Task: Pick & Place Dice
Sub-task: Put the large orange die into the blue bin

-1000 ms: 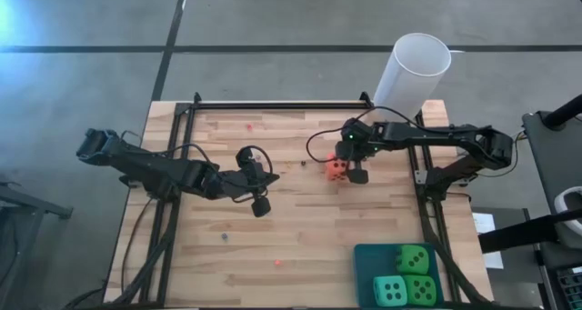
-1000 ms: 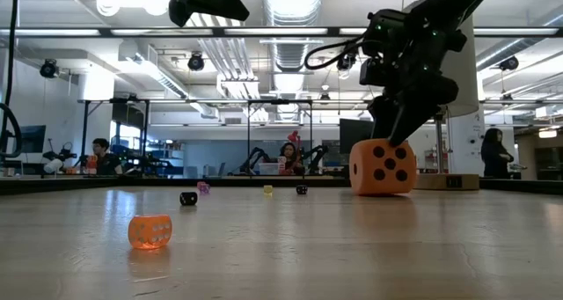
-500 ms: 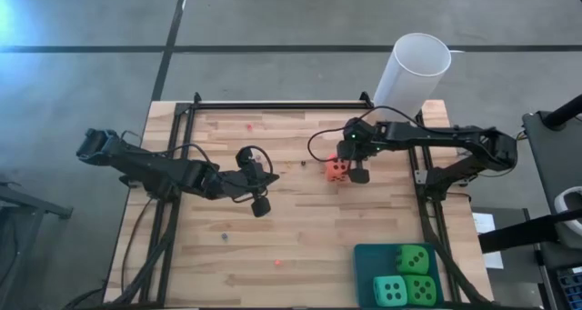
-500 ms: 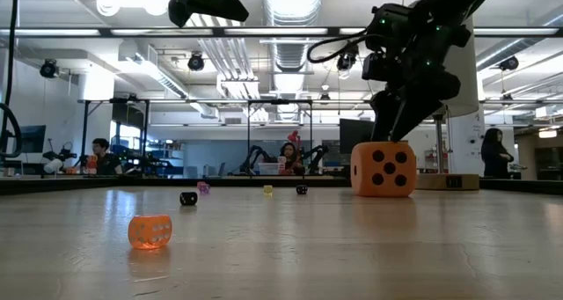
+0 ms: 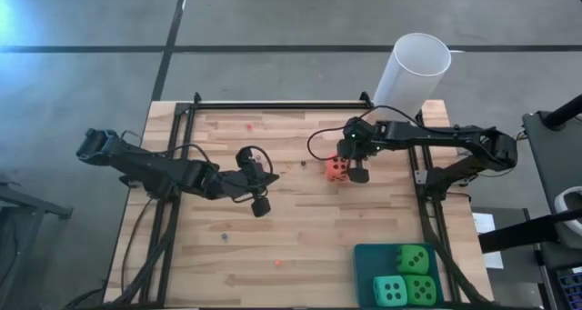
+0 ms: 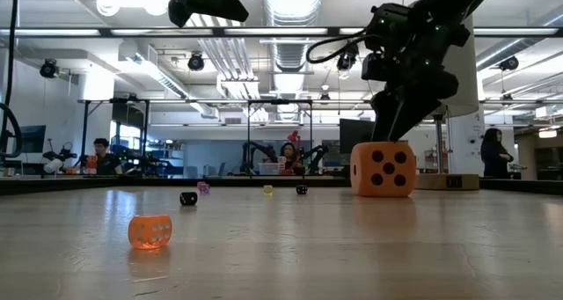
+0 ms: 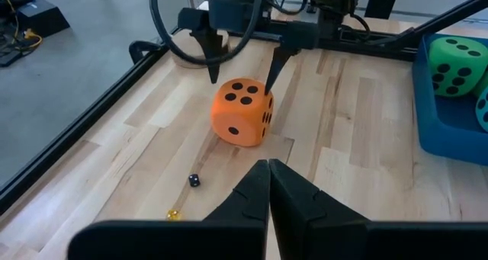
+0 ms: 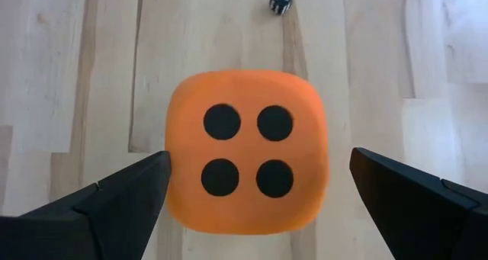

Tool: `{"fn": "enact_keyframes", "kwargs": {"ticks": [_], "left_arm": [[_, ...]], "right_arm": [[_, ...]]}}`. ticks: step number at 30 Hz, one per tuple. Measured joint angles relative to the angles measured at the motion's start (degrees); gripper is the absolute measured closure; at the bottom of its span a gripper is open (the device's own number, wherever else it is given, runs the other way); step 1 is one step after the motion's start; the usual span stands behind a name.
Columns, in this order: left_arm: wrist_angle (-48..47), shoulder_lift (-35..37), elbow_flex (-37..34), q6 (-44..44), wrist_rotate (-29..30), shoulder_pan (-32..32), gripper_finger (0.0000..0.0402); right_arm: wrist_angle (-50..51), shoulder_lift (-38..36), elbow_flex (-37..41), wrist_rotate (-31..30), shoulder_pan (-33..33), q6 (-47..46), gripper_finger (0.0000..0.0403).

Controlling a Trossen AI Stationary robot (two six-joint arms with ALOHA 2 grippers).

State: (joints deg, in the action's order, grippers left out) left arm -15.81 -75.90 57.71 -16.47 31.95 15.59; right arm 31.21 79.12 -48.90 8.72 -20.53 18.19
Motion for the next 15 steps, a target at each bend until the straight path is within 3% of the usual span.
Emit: {"fn": "enact_keyframes", "kwargs": {"ticks": [15], "left_arm": [[-0.46, -0.02, 0.0, 0.0, 0.02, -0.01, 0.0387]], "right_arm": [[0.09, 1.13, -0.2, 1.7, 0.01, -1.5, 0.0003]]}}
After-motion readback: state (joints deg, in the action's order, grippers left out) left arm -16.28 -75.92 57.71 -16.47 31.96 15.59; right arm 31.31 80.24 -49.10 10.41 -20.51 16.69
